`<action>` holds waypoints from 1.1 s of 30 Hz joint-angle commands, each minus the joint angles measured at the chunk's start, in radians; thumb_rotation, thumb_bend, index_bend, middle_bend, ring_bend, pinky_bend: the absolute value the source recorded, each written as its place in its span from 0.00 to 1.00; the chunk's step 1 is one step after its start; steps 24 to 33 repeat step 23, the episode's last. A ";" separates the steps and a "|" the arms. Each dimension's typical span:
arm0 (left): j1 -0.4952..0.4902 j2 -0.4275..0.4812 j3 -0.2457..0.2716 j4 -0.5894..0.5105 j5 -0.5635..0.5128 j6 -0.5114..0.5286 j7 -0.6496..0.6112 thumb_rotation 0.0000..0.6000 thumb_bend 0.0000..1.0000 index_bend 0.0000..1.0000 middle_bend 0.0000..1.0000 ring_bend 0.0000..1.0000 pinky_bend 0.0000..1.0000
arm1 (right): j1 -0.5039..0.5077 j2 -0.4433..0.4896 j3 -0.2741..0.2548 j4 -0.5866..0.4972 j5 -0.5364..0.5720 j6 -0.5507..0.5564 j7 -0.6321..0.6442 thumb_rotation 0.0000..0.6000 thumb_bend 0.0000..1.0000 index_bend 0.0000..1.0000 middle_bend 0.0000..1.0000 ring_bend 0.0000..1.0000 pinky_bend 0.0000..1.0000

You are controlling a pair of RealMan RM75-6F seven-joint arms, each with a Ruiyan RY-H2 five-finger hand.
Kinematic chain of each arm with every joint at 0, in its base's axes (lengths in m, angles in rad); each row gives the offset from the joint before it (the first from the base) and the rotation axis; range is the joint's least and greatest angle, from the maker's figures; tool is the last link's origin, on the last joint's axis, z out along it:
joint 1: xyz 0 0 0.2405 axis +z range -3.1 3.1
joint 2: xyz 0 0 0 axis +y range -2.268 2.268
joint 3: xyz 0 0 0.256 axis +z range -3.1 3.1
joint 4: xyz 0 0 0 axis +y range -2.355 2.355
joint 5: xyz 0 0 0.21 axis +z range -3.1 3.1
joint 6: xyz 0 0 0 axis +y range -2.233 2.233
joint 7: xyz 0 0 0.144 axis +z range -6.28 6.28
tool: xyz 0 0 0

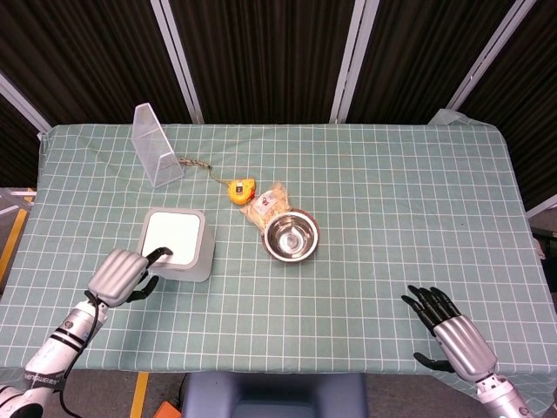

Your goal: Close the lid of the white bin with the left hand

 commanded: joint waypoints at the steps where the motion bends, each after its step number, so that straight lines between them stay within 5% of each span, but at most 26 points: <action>1: 0.060 0.016 -0.009 -0.039 0.132 0.164 -0.078 1.00 0.51 0.20 1.00 1.00 1.00 | -0.001 0.002 0.001 0.001 -0.001 0.004 0.002 1.00 0.26 0.00 0.00 0.00 0.00; 3: 0.122 0.026 0.013 -0.038 0.271 0.303 -0.138 1.00 0.50 0.14 0.91 0.91 1.00 | -0.002 0.002 0.001 0.001 0.000 0.005 0.003 1.00 0.26 0.00 0.00 0.00 0.00; 4: 0.151 0.028 0.028 -0.026 0.334 0.365 -0.157 1.00 0.50 0.12 0.79 0.78 0.95 | -0.002 0.002 0.001 0.001 0.000 0.004 0.004 1.00 0.26 0.00 0.00 0.00 0.00; 5: 0.184 0.027 0.046 -0.005 0.392 0.431 -0.167 1.00 0.50 0.11 0.65 0.63 0.84 | -0.002 0.002 0.001 0.001 0.001 0.003 0.003 1.00 0.26 0.00 0.00 0.00 0.00; 8: 0.299 -0.020 0.104 0.130 0.546 0.643 -0.187 1.00 0.48 0.11 0.25 0.18 0.28 | 0.000 0.001 -0.001 0.001 0.001 -0.003 0.000 1.00 0.26 0.00 0.00 0.00 0.00; 10: 0.389 -0.097 0.129 0.259 0.568 0.775 -0.200 1.00 0.47 0.13 0.06 0.02 0.04 | 0.001 -0.002 -0.002 0.002 0.002 -0.010 -0.007 1.00 0.26 0.00 0.00 0.00 0.00; 13: 0.490 -0.212 0.153 0.437 0.515 0.872 -0.280 1.00 0.45 0.14 0.00 0.00 0.00 | 0.003 -0.007 -0.005 0.001 0.000 -0.020 -0.015 1.00 0.26 0.00 0.00 0.00 0.00; 15: 0.504 -0.195 0.177 0.463 0.474 0.810 -0.263 1.00 0.43 0.11 0.00 0.00 0.00 | 0.006 -0.012 -0.004 0.003 -0.002 -0.024 -0.020 1.00 0.26 0.00 0.00 0.00 0.00; 33: 0.496 -0.116 0.156 0.389 0.385 0.718 -0.300 1.00 0.43 0.06 0.00 0.00 0.00 | 0.009 -0.023 0.001 0.003 0.012 -0.038 -0.029 1.00 0.26 0.00 0.00 0.00 0.00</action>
